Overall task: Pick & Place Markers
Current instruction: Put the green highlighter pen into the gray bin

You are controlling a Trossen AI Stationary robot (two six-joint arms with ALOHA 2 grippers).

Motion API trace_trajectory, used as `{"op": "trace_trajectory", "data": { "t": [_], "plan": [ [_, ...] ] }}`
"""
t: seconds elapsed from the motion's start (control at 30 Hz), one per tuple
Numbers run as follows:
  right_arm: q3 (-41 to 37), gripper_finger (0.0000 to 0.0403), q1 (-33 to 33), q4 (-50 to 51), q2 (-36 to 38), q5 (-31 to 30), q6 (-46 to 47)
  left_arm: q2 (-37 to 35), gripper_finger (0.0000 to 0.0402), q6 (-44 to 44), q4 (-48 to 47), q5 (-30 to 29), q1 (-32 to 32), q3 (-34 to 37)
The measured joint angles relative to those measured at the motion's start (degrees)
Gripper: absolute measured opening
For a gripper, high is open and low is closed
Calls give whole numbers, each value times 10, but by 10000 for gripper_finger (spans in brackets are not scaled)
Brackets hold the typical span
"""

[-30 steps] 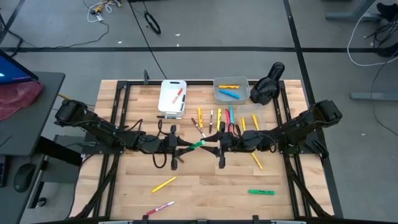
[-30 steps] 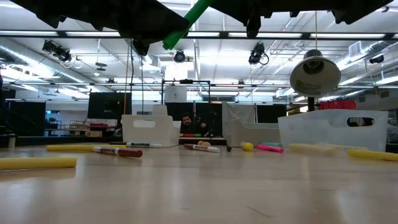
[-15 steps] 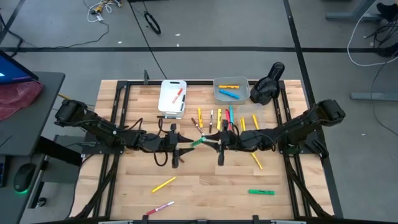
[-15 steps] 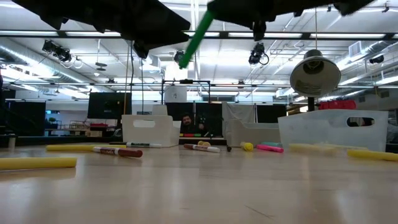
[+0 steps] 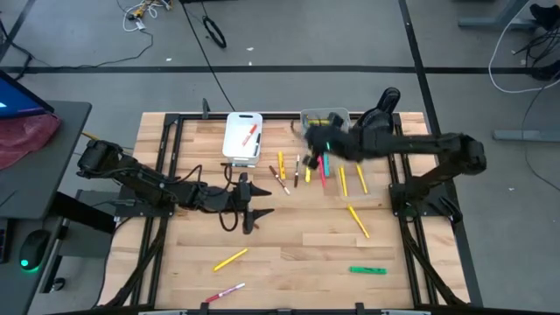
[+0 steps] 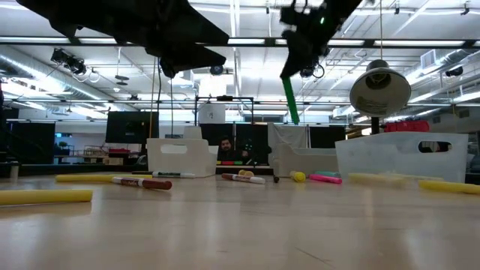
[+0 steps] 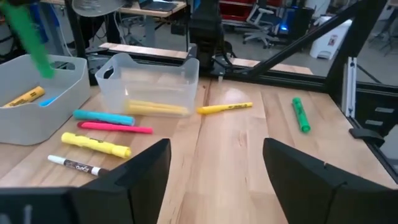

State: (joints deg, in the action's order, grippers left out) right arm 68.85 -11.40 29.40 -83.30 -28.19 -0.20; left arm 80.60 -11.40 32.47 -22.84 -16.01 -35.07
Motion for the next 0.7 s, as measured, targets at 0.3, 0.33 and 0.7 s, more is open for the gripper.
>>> {"op": "trace_trajectory", "data": {
  "t": [0.3,0.33,0.7],
  "plan": [
    [-23,48,-161,-70,-99,64,-108,0,250,0,-21,0,0,0],
    [-24,48,-169,-75,-111,64,-120,0,250,0,-23,0,0,0],
    [-25,94,-224,-80,-187,67,-140,0,250,-3,-32,0,0,0]
  ]
}}
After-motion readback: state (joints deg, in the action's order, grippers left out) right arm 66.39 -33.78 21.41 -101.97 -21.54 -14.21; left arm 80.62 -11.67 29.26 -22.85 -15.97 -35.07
